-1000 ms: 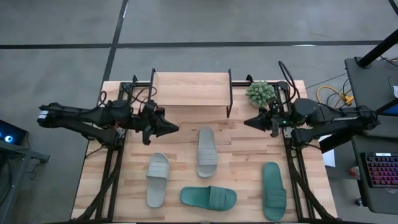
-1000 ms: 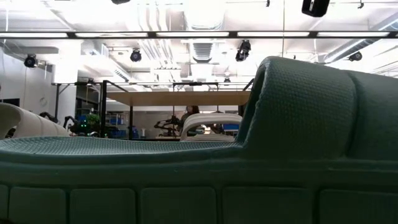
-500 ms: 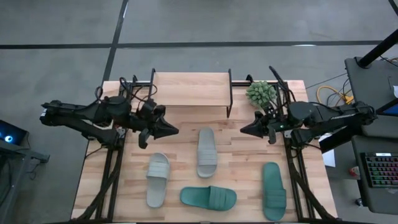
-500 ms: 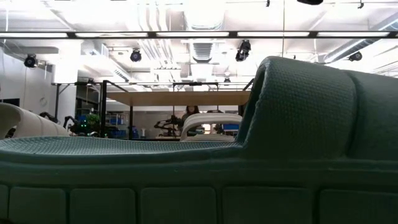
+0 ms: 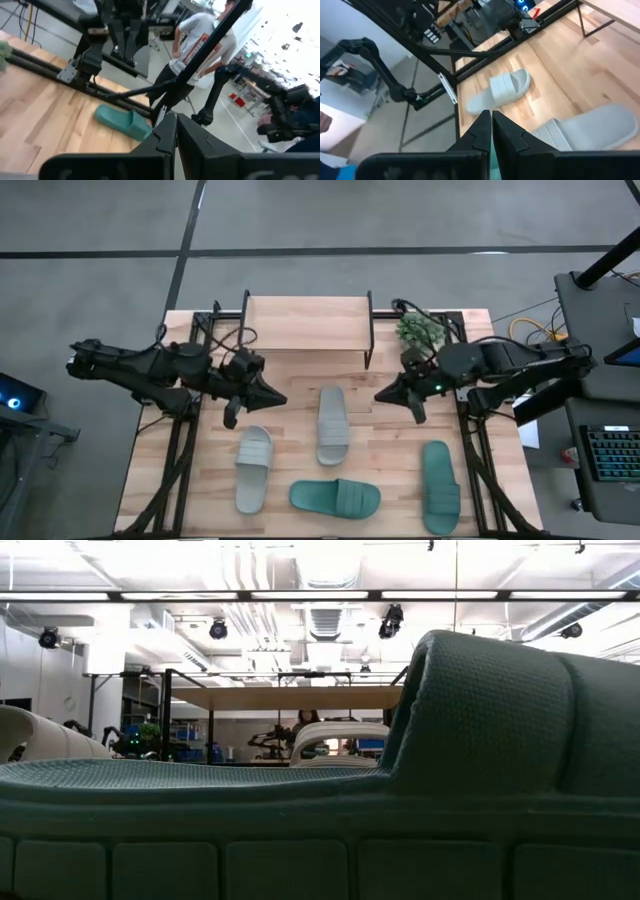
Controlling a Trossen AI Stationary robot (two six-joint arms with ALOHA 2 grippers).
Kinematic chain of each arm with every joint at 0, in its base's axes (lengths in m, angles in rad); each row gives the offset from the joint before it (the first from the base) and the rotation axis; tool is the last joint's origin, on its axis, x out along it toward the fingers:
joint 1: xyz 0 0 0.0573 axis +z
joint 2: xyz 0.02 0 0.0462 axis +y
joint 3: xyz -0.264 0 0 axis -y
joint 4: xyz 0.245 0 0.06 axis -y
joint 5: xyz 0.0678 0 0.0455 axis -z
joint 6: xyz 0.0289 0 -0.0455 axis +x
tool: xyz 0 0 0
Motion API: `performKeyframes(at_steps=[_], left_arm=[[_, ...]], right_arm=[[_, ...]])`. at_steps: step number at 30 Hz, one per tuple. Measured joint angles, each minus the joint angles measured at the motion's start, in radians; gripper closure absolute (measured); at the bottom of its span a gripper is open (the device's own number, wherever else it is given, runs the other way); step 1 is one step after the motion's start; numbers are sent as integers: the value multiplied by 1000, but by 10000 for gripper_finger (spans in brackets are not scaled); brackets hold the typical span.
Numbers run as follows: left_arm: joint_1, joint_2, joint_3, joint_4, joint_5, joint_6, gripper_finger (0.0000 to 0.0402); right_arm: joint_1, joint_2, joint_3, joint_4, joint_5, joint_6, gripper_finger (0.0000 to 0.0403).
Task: Pick and place slides into the shelf
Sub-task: Put the right gray slipper on the shelf
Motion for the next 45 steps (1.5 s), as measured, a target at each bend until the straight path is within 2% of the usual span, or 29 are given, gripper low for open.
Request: performKeyframes(at_steps=[6, 15, 26, 34, 40, 45], left_arm=[[-20, 23, 28, -64, -4, -29, 402], [-46, 80, 158, -133, -8, 14, 402], [-96, 216, 332, -418, -14, 35, 402], [-129, 253, 332, -432, -14, 34, 402], [-158, 259, 331, -426, -14, 23, 402], [-180, 258, 327, -426, -13, 1, 402]], right_arm=[[13, 73, 53, -25, -1, -44, 394], [41, 130, 83, -69, -1, -62, 394], [51, 133, 82, -93, 9, -58, 394], [57, 155, 81, -86, -21, -54, 394], [61, 199, 81, -84, -111, 10, 394], [88, 257, 81, -90, -109, -8, 394]])
